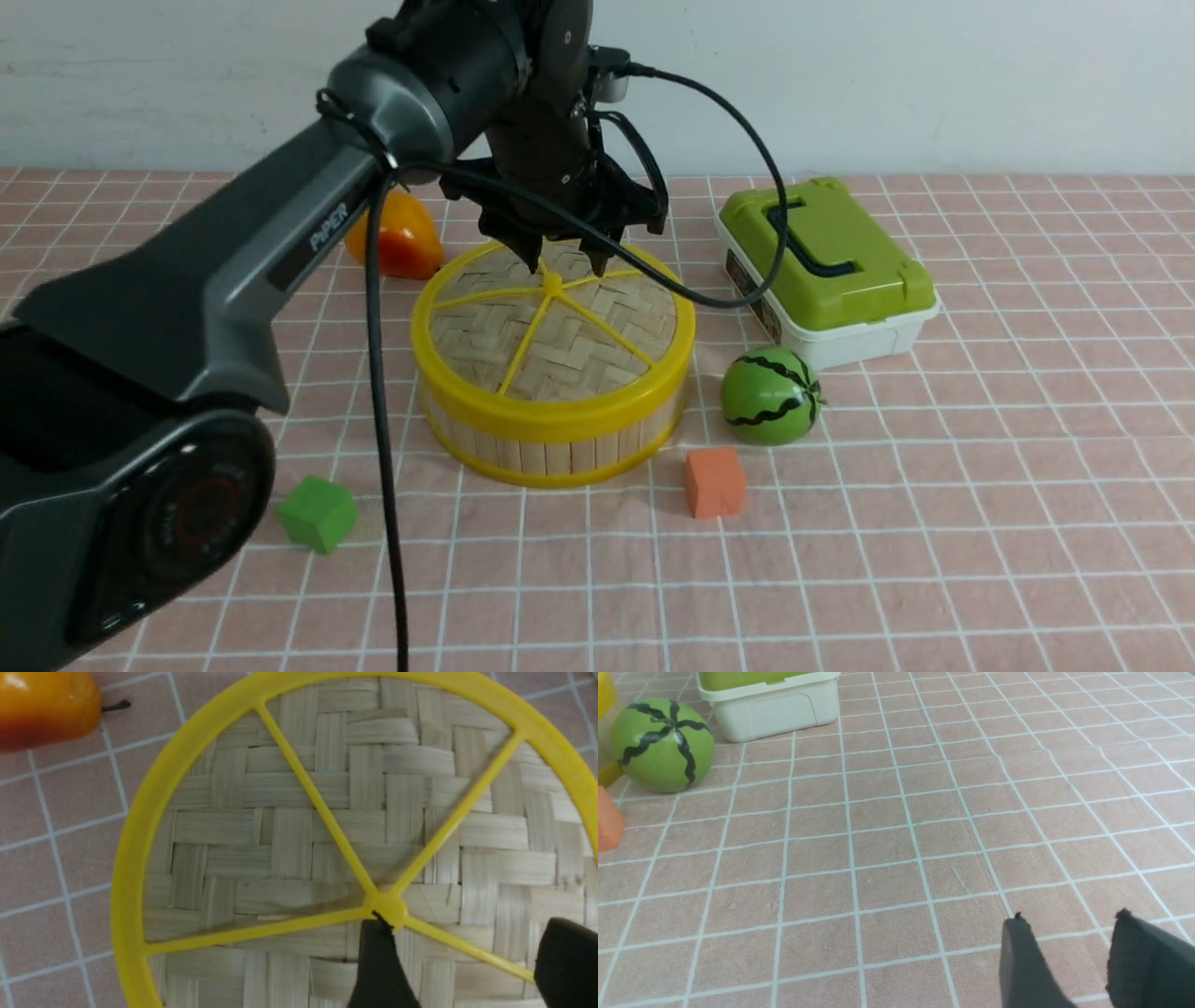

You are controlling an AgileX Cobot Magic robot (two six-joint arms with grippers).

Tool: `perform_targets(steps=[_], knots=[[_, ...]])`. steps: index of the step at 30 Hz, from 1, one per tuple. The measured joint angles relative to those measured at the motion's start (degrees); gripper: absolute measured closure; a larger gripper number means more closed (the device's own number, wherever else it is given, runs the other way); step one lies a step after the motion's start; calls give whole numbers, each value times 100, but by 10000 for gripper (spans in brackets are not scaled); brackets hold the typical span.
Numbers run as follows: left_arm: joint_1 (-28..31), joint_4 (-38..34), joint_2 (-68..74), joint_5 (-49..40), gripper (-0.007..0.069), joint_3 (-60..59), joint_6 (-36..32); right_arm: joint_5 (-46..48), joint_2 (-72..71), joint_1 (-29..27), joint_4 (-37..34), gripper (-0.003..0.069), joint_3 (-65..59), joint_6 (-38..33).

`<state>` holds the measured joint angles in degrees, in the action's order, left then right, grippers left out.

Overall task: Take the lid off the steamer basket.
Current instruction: Use the left arm to lift the lid of the steamer

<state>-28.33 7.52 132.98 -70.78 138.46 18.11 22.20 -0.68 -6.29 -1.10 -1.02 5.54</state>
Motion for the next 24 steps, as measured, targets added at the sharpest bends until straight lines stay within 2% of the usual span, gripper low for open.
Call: perform_targets(steps=[11,20,23,24], knots=[[277,-22,163,30,218,90,105,0,0,0,5,418,0,0],[282,-496,367,31,294,101,-33,0,0,0,5,418,0,0],[288,-461,367,-14,379,127,-34,0,0,0,5,418,0,0],[288,-455,367,-19,385,127,-34,0,0,0,5,418,0,0]])
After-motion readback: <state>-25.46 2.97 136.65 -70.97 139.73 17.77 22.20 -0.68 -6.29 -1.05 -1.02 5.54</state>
